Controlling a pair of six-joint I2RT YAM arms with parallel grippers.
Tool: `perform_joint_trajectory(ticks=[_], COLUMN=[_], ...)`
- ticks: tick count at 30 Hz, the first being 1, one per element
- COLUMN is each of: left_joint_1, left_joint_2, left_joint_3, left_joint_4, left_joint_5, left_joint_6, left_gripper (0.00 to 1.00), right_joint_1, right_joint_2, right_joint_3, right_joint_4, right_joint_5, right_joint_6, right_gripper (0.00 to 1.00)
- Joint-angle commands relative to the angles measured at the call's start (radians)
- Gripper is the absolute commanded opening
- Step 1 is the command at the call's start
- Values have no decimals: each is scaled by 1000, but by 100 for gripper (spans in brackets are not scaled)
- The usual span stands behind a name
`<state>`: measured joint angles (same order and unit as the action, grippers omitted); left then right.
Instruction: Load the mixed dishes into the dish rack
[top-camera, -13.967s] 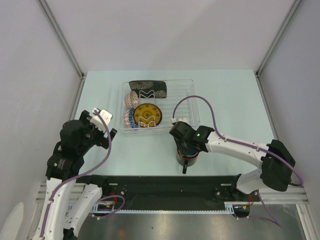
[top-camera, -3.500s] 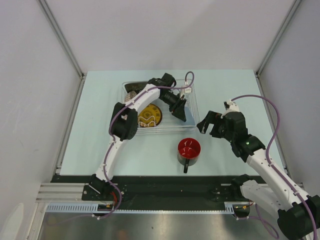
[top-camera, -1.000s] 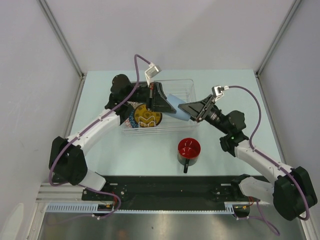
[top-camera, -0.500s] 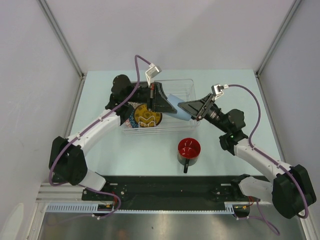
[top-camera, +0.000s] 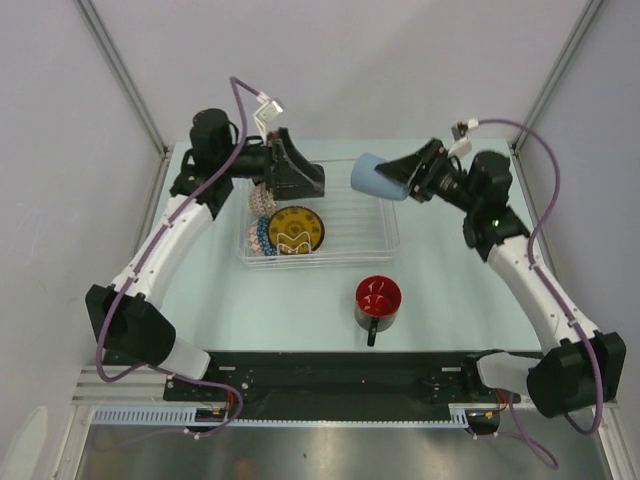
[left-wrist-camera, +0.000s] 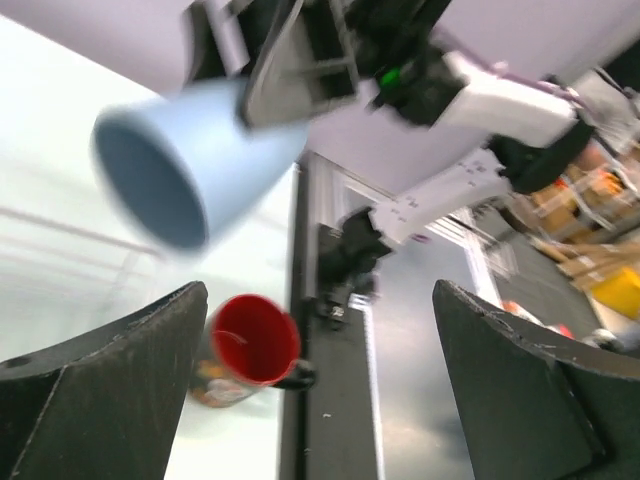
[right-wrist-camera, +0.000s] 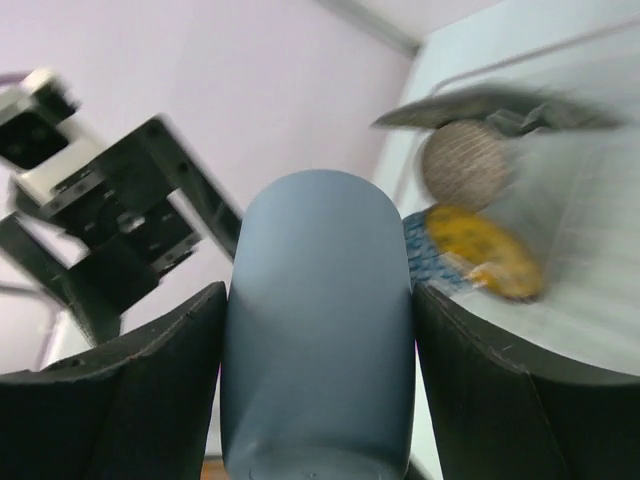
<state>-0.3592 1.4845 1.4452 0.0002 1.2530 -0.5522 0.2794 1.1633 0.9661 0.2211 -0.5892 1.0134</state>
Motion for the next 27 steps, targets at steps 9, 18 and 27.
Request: perform_joint_trajectory(ticks=[9,18,27], left_joint_1=[436,557,580], left_joint_2=[-135,-133,-136], left_joint_3=[40,-11,-39], left_joint_4=[-569,-859,-881], left_joint_5=[89,31,17], left_joint_6=[579,906,965], left_gripper=[100,100,100], right_joint_1=[142,202,265], right_joint_2=[758,1058,1151], right_joint_3=[1320,1542,1547], right_joint_4=[-1293,-1422,-1382], right_joint_5=[653,870,925], right_joint_6=[-771,-845,-883], right_gripper=[0,0,0])
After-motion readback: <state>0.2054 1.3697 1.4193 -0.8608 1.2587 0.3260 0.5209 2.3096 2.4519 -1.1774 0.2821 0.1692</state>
